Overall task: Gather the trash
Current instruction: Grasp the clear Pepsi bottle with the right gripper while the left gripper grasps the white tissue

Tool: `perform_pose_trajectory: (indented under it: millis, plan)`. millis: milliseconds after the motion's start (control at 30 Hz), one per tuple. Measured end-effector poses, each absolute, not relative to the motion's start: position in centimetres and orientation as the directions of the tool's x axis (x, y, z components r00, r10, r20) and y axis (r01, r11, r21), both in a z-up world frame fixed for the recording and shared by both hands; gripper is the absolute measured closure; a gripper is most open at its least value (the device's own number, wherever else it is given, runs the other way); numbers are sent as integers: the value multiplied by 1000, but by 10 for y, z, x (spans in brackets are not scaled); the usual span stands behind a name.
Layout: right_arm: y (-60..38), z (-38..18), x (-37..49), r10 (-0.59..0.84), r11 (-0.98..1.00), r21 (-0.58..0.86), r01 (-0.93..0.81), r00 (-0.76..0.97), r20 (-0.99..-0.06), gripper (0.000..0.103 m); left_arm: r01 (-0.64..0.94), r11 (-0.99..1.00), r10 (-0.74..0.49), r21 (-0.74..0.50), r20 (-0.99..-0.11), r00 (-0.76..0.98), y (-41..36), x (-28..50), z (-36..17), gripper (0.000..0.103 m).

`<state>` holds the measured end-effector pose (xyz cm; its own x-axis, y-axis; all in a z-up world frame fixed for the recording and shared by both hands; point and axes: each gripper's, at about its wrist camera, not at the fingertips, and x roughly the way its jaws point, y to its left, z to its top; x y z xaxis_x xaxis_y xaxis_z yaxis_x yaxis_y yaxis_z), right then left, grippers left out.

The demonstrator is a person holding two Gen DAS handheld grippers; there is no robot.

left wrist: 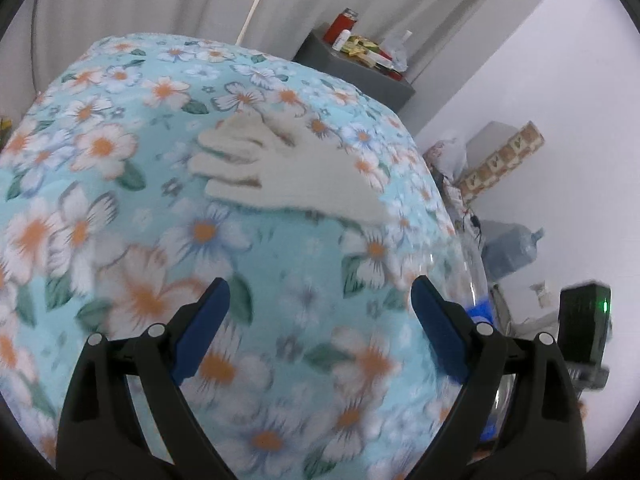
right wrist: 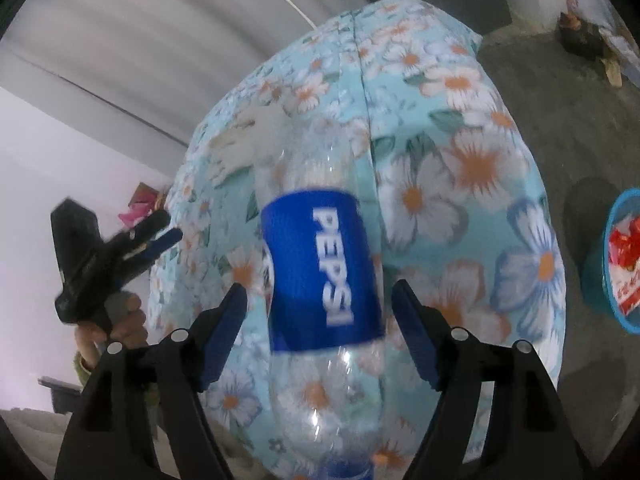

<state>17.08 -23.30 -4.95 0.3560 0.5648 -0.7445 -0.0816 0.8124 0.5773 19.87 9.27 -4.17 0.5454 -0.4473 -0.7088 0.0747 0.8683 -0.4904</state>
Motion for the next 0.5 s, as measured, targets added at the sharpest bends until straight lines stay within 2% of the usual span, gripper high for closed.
perform_pose_trajectory:
  millis: [133, 200, 300, 367, 433, 467, 500]
  plan:
    - [-228, -60, 183, 567, 813, 578, -73, 331, -754, 30, -5, 837, -470, -548, -722, 507, 91, 237, -56, 17]
    - [-227, -65, 185, 588, 798, 598, -78, 322, -742, 30, -27, 832, -476, -555, -737, 480, 87, 254, -65, 27]
    - [-225, -71, 188, 608, 782, 618, -80, 317, -728, 30, -104, 818, -464, -566, -757, 460, 81, 281, -81, 32]
    - [-224, -73, 190, 613, 777, 624, -82, 324, -721, 30, -125, 819, -433, -560, -746, 506, 78, 290, -81, 34]
    - [-223, -74, 191, 612, 776, 625, -82, 337, -715, 30, -159, 836, -371, -524, -755, 541, 74, 297, -81, 42]
    - [-223, -74, 191, 614, 773, 629, -80, 345, -710, 30, -181, 846, -334, -502, -763, 554, 73, 299, -81, 52]
    - [-223, -74, 191, 616, 770, 633, -80, 350, -706, 30, -199, 853, -304, -483, -768, 563, 72, 300, -82, 67]
